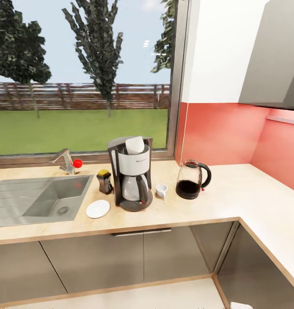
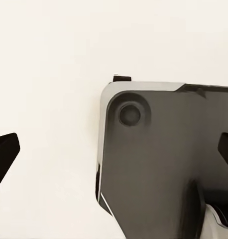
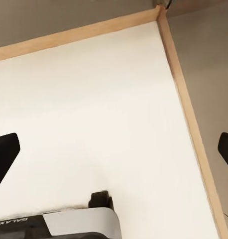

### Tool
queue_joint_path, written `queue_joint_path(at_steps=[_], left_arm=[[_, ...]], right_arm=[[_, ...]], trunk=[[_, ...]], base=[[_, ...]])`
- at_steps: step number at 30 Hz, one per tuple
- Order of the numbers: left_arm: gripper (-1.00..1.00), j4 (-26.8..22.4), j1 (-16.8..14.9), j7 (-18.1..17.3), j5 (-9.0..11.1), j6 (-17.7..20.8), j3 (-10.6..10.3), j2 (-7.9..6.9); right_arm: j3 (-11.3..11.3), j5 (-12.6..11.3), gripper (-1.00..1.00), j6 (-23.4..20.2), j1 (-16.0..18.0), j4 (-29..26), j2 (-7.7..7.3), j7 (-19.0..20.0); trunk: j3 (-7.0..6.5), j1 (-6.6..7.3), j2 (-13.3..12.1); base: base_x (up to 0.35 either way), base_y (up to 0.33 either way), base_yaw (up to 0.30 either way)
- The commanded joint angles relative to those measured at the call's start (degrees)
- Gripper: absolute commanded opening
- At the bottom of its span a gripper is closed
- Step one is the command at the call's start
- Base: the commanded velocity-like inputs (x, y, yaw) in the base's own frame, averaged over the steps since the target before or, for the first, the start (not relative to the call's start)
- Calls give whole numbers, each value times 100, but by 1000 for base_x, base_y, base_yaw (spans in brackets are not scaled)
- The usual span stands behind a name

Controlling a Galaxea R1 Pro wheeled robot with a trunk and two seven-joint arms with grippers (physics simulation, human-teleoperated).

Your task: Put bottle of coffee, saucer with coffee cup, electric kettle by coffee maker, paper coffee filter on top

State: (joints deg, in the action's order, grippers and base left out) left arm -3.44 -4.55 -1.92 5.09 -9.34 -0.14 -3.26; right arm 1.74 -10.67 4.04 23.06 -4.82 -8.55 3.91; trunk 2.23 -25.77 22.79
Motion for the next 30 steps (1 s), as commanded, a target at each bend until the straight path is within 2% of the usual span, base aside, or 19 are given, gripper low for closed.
queue_joint_path(at_steps=[1,4,8,9,13,15,17,18,20,21,25,28,29,30], left_arm=[[100,4,-7,-20,50,-17,-8,-3],[100,2,-10,-19,42,-23,-12,-1],[100,1,-8,-19,37,-32,-18,-7],[100,-3,-9,-19,35,-33,-20,-24],[100,-7,-16,-19,22,-33,-26,-39],[100,-7,-15,-19,17,-33,-28,-46],[100,-8,-12,-19,22,-33,-27,-94],[100,-8,-13,-19,24,-35,-25,-109],[100,-10,-14,-19,26,-39,-23,-127],[100,-14,-12,-19,27,-38,-22,-131],[100,-16,-11,-19,27,-38,-22,-131],[100,-16,-11,-19,33,-38,-22,-129],[100,-17,-11,-19,36,-40,-22,-124],[100,-17,-11,-19,36,-39,-22,-123]], right_arm=[[20,-58,100,21,5,-121,26,28],[31,-54,100,18,5,-610,151,30],[35,-56,100,25,5,-1115,405,31],[30,-54,100,22,5,-1576,512,31],[29,-64,100,11,5,-2332,620,26],[30,-64,100,7,5,-2620,718,28],[39,-63,100,2,5,-3234,882,33],[63,-64,100,1,5,-3416,912,35],[236,-66,100,-4,5,-3751,972,36],[506,-68,100,-2,5,-4093,1017,33],[866,-74,100,-15,5,-4684,1042,27],[1015,-78,100,-32,5,-4928,1046,25],[1280,-83,100,-41,5,-5117,1046,39],[1424,-83,100,-42,5,-5181,1044,43]], trunk=[[13,-1,13],[13,-1,13],[13,-1,13],[13,-1,13],[13,-1,13],[13,-1,13],[13,-1,13],[13,-1,13],[13,-1,13],[13,-1,13],[13,-1,13],[13,-1,13],[13,-1,13],[13,-1,13]], base=[[-216,-130,0],[-251,-154,0],[-100,-61,0],[-15,-9,0],[-6,-4,0],[-1,-1,0],[0,0,0],[0,0,0],[-55,0,0],[-224,0,0],[-279,0,0],[-220,0,0],[-61,0,0],[-39,0,0]])
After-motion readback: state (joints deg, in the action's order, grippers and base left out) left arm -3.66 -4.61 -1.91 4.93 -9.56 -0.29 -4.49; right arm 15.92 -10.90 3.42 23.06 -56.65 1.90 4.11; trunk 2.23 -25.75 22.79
